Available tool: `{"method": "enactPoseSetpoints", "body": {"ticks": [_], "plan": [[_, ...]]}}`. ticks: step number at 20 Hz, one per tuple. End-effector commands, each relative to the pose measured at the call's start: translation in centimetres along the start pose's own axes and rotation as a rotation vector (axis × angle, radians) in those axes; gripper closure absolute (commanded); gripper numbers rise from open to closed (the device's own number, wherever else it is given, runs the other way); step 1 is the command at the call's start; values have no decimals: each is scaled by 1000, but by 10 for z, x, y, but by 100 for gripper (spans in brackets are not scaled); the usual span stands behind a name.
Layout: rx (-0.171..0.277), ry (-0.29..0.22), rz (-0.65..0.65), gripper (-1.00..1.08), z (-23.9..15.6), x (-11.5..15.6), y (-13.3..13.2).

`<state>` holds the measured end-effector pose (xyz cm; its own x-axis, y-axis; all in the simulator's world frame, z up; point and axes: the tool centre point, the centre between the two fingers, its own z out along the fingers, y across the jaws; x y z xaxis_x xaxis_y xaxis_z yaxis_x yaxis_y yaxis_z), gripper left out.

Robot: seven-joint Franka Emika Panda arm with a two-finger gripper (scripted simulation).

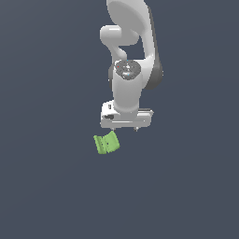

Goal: Pick up the object and move it to a goal position.

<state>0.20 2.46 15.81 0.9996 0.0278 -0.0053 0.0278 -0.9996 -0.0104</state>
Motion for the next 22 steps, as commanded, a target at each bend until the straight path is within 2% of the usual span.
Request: {"method": "enactPoseSetpoints", "body": {"ticks": [1,14,22], "plan": [[0,0,0,-20,0,0,0],[-18,16,9,-20,-12,3,9],[-85,9,-1,-20,2,-2,15]]}}
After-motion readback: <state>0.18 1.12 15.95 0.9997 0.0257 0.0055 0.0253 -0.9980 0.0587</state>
